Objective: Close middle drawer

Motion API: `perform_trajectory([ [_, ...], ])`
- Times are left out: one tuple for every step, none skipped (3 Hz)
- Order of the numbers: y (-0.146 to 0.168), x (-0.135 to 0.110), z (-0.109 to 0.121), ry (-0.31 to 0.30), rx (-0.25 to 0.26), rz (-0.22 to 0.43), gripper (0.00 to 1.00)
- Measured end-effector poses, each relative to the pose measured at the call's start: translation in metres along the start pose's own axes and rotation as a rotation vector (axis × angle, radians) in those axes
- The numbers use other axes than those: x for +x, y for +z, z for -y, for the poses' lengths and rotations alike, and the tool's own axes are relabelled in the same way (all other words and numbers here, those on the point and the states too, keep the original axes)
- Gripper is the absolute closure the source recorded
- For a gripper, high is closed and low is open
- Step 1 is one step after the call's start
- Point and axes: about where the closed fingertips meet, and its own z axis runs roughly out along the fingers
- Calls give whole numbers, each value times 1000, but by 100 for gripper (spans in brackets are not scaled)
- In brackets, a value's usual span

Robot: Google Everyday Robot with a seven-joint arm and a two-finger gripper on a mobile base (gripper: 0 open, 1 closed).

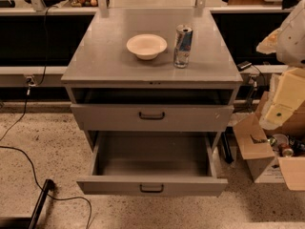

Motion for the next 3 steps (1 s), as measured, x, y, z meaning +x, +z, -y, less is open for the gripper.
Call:
perform_trajectory([
  [0,0,0,0,0,0,0],
  [44,0,-6,26,-37,31,0],
  [110,-8,-44,48,-104,143,0],
])
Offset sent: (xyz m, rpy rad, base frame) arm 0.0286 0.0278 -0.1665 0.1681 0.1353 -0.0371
